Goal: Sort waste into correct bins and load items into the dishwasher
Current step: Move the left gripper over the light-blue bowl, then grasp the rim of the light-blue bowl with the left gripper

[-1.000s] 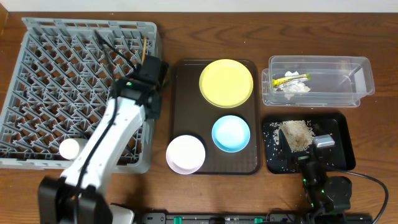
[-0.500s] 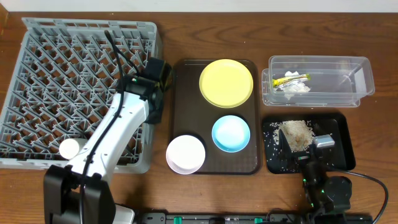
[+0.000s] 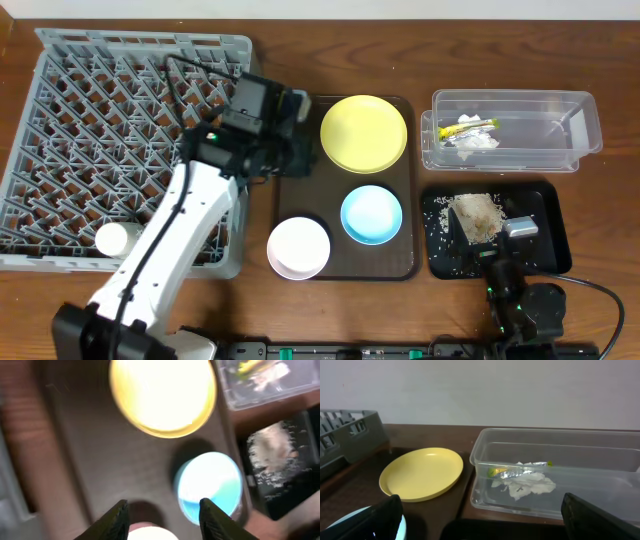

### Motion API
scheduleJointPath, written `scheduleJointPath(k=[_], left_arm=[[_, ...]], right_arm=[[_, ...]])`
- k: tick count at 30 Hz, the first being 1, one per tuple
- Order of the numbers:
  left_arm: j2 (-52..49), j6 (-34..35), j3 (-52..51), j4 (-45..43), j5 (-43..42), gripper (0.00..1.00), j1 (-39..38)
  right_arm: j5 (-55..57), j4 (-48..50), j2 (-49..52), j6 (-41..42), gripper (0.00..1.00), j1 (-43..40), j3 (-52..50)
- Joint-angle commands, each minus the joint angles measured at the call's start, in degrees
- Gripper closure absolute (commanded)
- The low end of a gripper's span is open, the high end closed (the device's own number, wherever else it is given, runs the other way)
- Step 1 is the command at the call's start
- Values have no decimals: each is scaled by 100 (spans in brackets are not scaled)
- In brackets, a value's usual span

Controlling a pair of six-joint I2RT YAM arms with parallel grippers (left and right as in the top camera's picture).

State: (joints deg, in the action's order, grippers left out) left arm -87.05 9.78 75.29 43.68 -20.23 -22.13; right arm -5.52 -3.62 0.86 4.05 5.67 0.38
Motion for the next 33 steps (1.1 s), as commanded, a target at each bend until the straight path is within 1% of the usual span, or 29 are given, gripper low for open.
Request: scheduleJointPath(k=[1,6,10,18,19,22,24,27,31,32,33], left_arm=[[-291,511,52,-7,-282,55,-227],[-608,516,-37,166,-264,54,-763],[-938,540,-203,188,151,55,-1132],[-1790,566,-249,131,-42,54,-1106],[-1886,481,-249,70,-168,54,-1097],[-2201,111,-249,-214,-997,55,-1095],[-2361,74,-249,-308,-1333,55,-1095],[-2551,-17,-249,-398,-1692,59,-1095],[-2616,-173,-254,-420,-1676,65,-1095],[-2616,-219,-254,-420,-1663,69,-1095],[-2616,-264,-254,-420,-1661,74,-1093]], right_arm=[[13,-24,-11,-28,1,-39,-7],[13,-24,-11,-28,1,-39,-7],[13,-24,-11,-28,1,-39,-7],[13,-24,-11,-28,1,-42,-7],[13,-24,-11,-28,1,-42,-7],[13,-24,-11,-31,1,-39,-7],[13,-24,-11,-28,1,-39,-7],[13,-24,-11,-28,1,-39,-7],[15,-24,-11,-28,1,-39,-7],[13,-24,-11,-28,1,-39,-7],[15,-24,-11,-28,1,-39,-7]])
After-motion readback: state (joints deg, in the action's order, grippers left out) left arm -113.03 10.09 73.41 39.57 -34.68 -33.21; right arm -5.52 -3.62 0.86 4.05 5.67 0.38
